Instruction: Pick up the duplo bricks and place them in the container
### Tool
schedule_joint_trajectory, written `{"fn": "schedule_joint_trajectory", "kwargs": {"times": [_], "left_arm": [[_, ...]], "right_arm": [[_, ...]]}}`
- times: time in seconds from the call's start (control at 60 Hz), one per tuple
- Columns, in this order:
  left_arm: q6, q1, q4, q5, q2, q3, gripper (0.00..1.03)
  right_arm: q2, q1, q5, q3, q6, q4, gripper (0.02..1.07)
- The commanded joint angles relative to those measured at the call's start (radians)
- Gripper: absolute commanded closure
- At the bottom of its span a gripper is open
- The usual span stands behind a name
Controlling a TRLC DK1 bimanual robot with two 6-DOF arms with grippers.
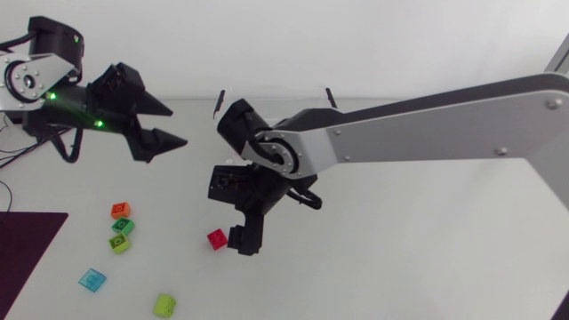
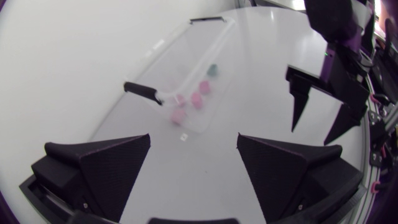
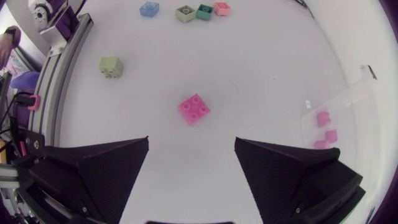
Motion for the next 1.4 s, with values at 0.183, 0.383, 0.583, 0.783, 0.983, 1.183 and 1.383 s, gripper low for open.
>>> {"fn": "schedule_joint_trajectory", "kwargs": {"times": [0.183,0.383,0.583,0.783,0.983,1.183,1.383], "left_arm": [[0.329,0.087,-0.134,0.018,-0.093,-0.233,0.06],[0.487,0.123,-0.221,0.018,-0.196,-0.380,0.06],[0.617,0.165,-0.342,0.006,-0.250,-0.429,0.06],[0.709,0.174,-0.375,0.000,-0.290,-0.536,0.06],[0.760,0.160,-0.327,0.001,-0.273,-0.651,0.06],[0.763,0.105,-0.293,0.003,-0.210,-0.701,0.06],[0.765,0.077,-0.257,0.003,-0.172,-0.722,0.07]], "right_arm": [[0.162,0.067,0.052,0.216,-0.094,-0.141,0.07],[0.271,0.091,0.072,0.352,-0.150,-0.249,0.07],[0.360,0.105,0.101,0.455,-0.185,-0.336,0.07],[0.427,0.105,0.110,0.544,-0.211,-0.400,0.09],[0.472,0.100,0.116,0.593,-0.225,-0.425,0.12],[0.501,0.100,0.130,0.625,-0.233,-0.450,0.16],[0.519,0.096,0.133,0.642,-0.240,-0.468,0.33]]}}
